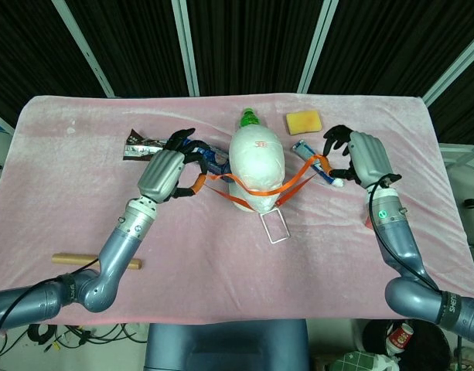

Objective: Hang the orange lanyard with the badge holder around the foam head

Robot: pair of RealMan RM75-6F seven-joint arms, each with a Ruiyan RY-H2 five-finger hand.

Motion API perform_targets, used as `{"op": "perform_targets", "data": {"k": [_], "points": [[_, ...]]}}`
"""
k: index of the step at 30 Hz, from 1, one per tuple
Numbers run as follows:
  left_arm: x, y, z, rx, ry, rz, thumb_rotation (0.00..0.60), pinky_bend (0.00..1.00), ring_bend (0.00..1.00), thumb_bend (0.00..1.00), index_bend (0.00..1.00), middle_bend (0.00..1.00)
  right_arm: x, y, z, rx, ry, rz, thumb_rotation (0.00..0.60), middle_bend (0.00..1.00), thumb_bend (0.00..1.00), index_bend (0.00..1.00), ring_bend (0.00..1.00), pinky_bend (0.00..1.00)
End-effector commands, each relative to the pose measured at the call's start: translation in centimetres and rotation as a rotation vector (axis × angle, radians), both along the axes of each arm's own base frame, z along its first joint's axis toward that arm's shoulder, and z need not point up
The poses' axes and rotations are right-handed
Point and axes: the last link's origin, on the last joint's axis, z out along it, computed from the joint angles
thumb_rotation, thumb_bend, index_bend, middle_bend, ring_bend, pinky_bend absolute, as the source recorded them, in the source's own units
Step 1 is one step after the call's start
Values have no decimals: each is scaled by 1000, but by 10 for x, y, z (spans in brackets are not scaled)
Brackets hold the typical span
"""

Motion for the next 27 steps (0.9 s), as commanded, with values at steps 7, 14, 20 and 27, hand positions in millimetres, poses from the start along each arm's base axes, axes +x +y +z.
{"op": "perform_targets", "data": {"k": [7, 14, 20, 27], "points": [[8, 26, 0, 43, -74, 36, 600, 3, 1, 458, 628, 262, 22, -29, -3, 24, 5, -6, 600, 333, 545, 873, 423, 457], [16, 39, 3, 17, -186, 86, 600, 3, 1, 458, 631, 263, 38, -49, 1, 11, -43, -19, 600, 334, 555, 881, 425, 457], [19, 43, 8, 7, -231, 99, 600, 4, 1, 455, 633, 263, 38, -57, 6, -4, -50, -39, 600, 334, 561, 881, 425, 457], [17, 48, 8, 9, -234, 116, 600, 3, 1, 454, 632, 263, 40, -63, 7, -10, -53, -45, 600, 334, 562, 881, 427, 457]]}}
